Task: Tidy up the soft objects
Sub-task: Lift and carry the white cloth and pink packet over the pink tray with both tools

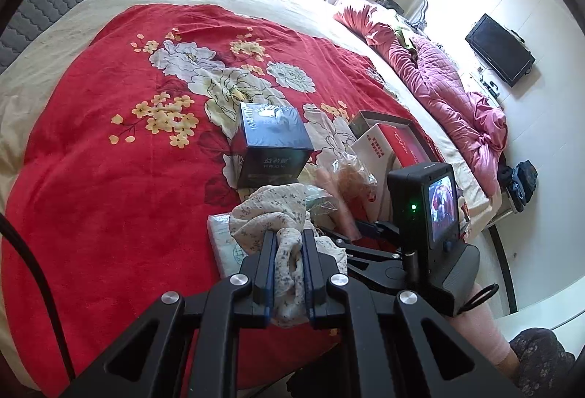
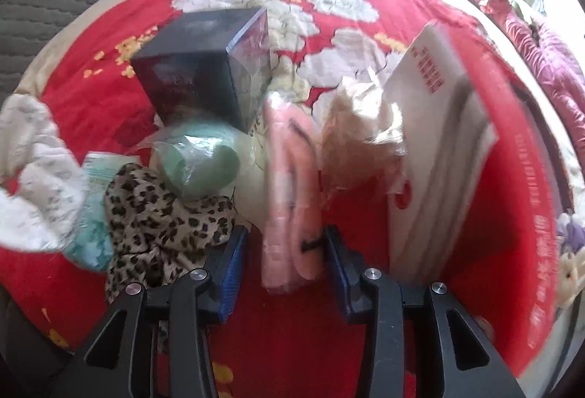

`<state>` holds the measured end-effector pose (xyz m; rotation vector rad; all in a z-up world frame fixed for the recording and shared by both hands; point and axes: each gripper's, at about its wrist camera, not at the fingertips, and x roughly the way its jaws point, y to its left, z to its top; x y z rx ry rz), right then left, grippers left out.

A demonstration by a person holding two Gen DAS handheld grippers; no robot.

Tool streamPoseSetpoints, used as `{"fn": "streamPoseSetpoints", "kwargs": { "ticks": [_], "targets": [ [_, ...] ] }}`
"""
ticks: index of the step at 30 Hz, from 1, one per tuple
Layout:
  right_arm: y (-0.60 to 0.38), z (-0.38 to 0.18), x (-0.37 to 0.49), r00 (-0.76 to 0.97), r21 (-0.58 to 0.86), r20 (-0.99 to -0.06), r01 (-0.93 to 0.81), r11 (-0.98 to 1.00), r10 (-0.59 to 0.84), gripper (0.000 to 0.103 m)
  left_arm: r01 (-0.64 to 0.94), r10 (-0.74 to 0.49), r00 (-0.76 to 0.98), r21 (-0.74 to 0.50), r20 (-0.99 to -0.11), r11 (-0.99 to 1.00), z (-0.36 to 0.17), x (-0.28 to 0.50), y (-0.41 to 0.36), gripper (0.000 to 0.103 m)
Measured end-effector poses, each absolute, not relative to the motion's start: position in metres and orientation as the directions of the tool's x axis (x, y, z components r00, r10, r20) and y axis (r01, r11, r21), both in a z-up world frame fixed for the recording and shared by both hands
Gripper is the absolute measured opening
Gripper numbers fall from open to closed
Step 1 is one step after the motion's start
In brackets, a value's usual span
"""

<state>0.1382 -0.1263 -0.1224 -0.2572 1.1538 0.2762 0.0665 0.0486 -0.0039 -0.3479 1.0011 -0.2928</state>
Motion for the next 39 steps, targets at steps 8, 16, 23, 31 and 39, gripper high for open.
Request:
{"fn": "streamPoseSetpoints", "kwargs": {
  "ticks": [8,16,23,31,39],
  "targets": [
    [-0.148,-0.088,0.127,0.421,0.083,-0.882,-0.301,0.950,0.210,0.031,0.094,-0.395,0.520,-0.409,-0.757,0.908,0.005,0.065,0.044,0.013],
    [-0.176,-0.020,0.108,0.472,0.246,-0.807,-0.275,0.929,0.354,0.031,0.121,-0.384,0.550,-0.384,-0.742,0.915,0.031,0.061,0.028,0.013],
    [-0.203,0.043,0.086,0.523,0.380,-0.716,-0.262,0.887,0.462,0.032,0.176,-0.387,0.564,-0.351,-0.730,0.920,0.064,0.063,0.000,0.013],
    [-0.234,0.110,0.063,0.602,0.445,-0.614,-0.270,0.854,0.510,0.032,0.231,-0.401,0.582,-0.329,-0.707,0.916,0.099,0.064,-0.030,0.013],
    [-0.280,0.148,0.049,0.647,0.507,-0.574,-0.200,0.838,0.502,0.032,0.288,-0.427,0.569,-0.316,-0.703,0.904,0.123,0.070,-0.064,0.013]
  ]
}}
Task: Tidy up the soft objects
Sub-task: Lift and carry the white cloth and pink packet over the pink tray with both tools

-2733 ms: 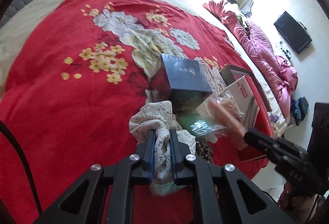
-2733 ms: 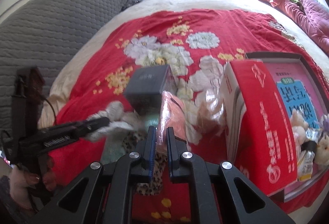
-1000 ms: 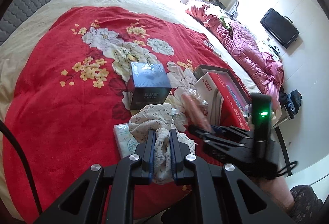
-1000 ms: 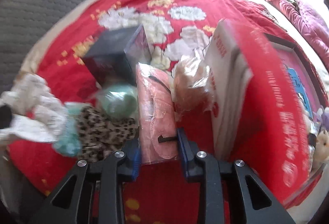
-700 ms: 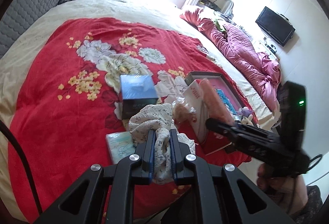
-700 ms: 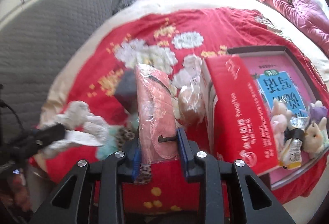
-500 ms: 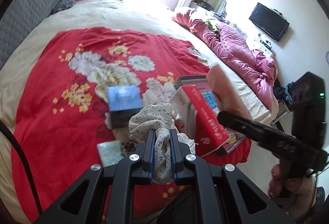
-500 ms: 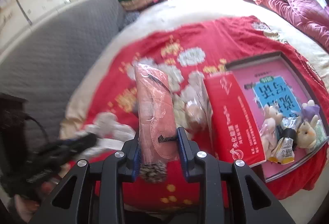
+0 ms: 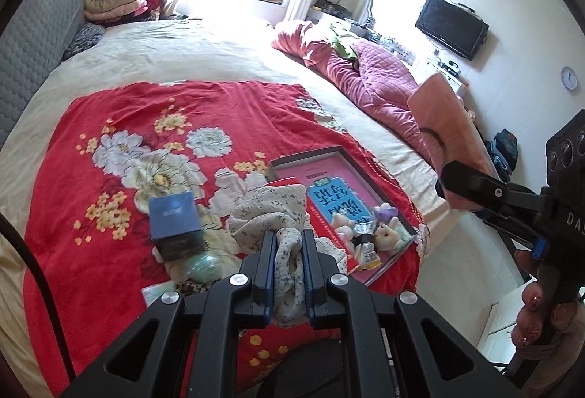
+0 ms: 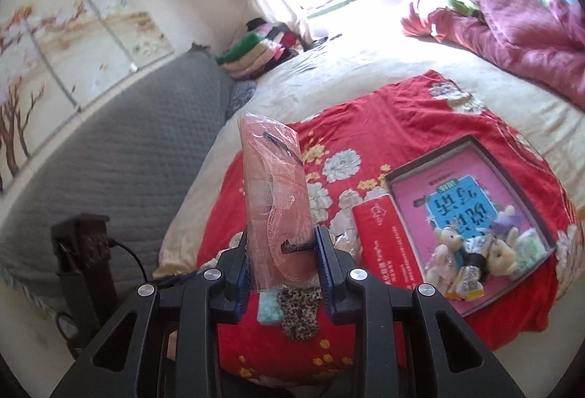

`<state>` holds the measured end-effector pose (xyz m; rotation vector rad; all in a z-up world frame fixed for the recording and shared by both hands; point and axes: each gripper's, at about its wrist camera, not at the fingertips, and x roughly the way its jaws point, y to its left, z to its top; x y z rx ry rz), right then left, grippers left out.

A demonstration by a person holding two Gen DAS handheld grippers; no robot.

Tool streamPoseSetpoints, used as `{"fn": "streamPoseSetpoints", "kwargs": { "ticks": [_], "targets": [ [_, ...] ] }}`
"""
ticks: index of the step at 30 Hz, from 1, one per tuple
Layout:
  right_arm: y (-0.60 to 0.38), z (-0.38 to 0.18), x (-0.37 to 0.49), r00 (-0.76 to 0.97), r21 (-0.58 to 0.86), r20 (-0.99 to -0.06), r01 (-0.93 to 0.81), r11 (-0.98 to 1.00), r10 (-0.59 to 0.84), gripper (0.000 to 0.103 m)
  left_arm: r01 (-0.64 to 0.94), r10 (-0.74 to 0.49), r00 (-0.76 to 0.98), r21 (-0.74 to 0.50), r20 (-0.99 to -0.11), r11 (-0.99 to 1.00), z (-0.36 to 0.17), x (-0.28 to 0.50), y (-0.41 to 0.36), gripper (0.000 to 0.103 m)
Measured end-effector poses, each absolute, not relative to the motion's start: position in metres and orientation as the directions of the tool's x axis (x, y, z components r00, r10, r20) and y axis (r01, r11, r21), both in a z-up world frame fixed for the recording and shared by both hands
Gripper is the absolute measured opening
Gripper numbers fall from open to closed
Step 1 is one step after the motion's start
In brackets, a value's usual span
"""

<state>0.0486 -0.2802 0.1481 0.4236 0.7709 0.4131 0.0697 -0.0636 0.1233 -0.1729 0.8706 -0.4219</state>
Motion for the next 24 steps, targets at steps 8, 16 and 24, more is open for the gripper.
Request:
{"fn": "streamPoseSetpoints", "kwargs": {
  "ticks": [8,16,24],
  "targets": [
    [-0.326,0.148,0.047,0.675,0.500,-0.600,-0.104,0.860,0.430,0.032,0.346,-0.452,0.540,-0.302,-0.710,0.888,0.129,0.078,-0.102,0.013],
    [-0.365,0.132,0.051,0.695,0.496,-0.616,-0.024,0.868,0.371,0.032,0.381,-0.464,0.496,-0.296,-0.734,0.876,0.120,0.089,-0.137,0.013],
    [-0.411,0.110,0.049,0.706,0.489,-0.641,0.073,0.869,0.302,0.032,0.416,-0.491,0.444,-0.313,-0.750,0.854,0.106,0.105,-0.175,0.013]
  ]
}}
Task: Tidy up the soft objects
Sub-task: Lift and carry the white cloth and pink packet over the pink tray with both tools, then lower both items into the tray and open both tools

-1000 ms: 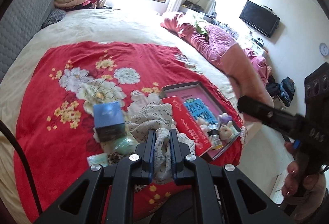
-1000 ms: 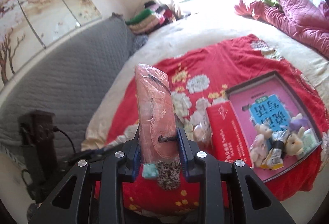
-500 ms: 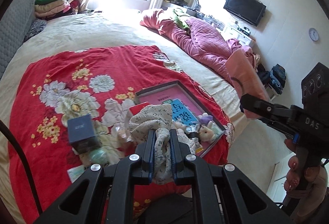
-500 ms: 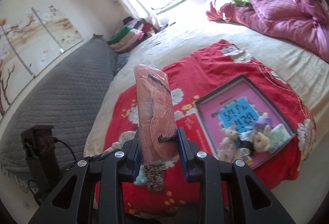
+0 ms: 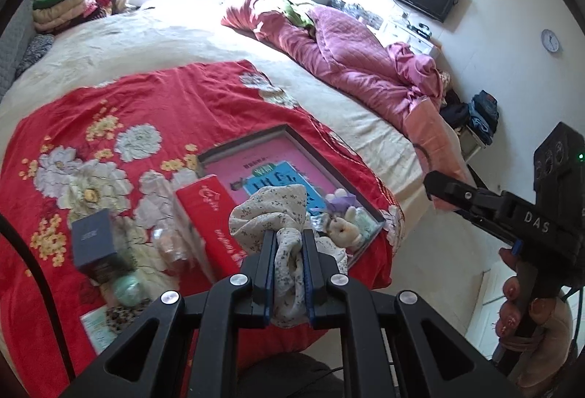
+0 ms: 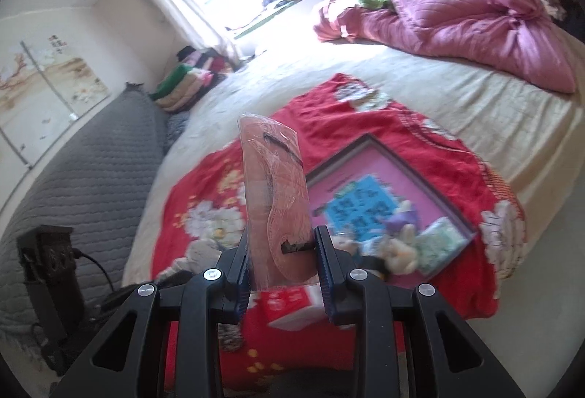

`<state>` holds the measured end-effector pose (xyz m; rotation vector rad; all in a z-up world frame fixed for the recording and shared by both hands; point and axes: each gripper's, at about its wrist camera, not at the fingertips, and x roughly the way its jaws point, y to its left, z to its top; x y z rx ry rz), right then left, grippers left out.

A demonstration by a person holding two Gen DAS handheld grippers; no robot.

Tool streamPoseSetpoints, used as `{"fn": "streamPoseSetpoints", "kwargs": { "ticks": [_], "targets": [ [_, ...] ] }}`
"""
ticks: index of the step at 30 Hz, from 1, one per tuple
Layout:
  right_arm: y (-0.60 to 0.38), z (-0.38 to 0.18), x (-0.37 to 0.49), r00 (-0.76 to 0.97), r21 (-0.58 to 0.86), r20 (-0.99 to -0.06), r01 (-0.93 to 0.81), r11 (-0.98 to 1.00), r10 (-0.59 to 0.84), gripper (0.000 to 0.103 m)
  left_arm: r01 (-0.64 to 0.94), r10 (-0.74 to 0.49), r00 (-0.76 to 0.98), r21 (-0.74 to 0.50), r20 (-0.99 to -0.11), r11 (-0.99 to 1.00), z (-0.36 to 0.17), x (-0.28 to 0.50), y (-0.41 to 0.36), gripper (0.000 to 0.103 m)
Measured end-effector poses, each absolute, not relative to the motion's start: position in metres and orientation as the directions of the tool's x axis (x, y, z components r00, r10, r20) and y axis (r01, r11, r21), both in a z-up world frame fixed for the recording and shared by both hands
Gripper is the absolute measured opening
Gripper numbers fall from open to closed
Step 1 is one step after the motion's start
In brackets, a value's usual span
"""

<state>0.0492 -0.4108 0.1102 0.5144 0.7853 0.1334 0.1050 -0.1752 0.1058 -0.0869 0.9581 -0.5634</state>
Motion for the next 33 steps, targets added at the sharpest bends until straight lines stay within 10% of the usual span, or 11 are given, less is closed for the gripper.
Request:
{"fn": "streamPoseSetpoints", "kwargs": {
  "ticks": [33],
  "targets": [
    [-0.475,-0.003,0.095,0.584,0.435,-0.784,0.277,0.857,0.209,0.032,0.494,-0.447,0.270,-0.276,-0.853,0.825,0.011,0.164,-0.298,0.013]
  ]
}}
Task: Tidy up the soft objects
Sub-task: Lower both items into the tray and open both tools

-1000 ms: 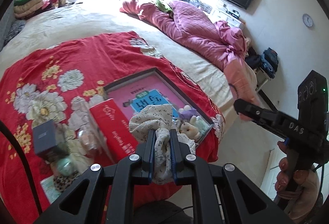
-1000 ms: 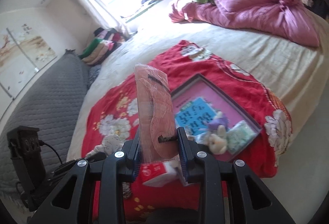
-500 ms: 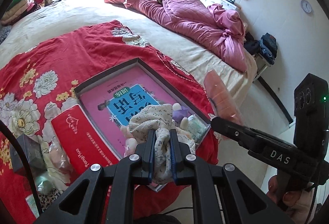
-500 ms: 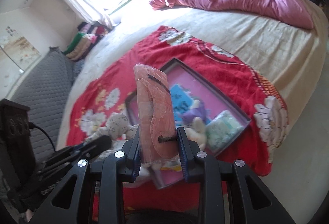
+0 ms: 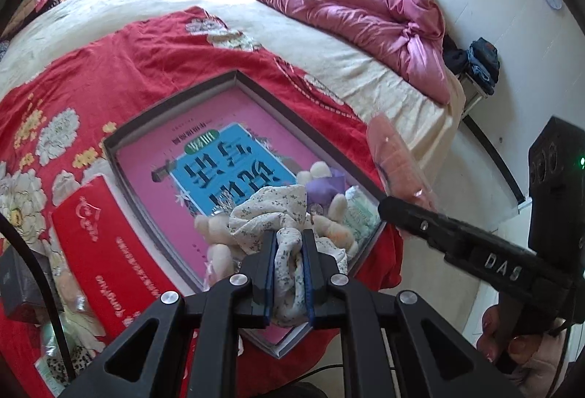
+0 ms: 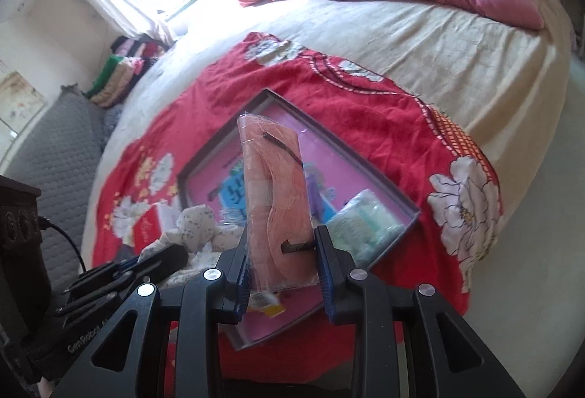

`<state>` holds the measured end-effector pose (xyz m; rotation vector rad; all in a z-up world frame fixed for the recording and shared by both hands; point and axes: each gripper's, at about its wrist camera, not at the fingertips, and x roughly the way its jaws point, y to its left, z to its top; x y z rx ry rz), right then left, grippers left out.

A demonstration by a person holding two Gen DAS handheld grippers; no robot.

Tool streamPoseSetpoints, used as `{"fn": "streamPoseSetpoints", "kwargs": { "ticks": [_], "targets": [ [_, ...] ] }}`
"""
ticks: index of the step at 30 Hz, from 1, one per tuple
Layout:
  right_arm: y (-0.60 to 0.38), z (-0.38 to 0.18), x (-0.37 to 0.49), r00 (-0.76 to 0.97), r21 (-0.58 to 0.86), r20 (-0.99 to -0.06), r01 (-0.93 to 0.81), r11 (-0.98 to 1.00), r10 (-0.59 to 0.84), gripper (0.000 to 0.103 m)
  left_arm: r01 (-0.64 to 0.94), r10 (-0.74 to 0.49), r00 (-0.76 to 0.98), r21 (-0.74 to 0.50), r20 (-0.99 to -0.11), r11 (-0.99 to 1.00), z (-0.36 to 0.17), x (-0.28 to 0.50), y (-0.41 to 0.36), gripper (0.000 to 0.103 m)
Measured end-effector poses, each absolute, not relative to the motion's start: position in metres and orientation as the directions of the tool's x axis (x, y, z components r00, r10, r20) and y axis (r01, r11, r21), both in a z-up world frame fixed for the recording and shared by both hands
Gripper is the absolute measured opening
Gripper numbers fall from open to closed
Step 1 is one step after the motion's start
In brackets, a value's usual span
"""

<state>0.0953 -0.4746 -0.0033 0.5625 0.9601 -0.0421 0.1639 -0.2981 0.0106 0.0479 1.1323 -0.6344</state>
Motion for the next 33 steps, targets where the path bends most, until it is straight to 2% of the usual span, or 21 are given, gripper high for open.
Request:
{"fn": "streamPoseSetpoints", "kwargs": {
  "ticks": [5,20,33],
  "targets": [
    [-0.479,-0.013,0.102,0.569,0.442,-0.792,0.287,0.850,0.221,0.032,0.498,-0.445,0.230,-0.289,-0.865,0.818,-0.007,0.165,-0.306,0.013],
    [-0.472,-0.051,0.127,0.476,0.266,-0.875,0.315,0.911,0.091,0.032,0.491,-0.435,0.220,-0.286,-0.873,0.823,-0.023,0.170,-0.302,0.013],
    [-0.466,-0.053,0.132,0.487,0.194,-0.873,0.307,0.932,0.021,0.035,0.484,-0.430,0.220,-0.285,-0.876,0.828,-0.024,0.172,-0.301,0.013]
  ]
}}
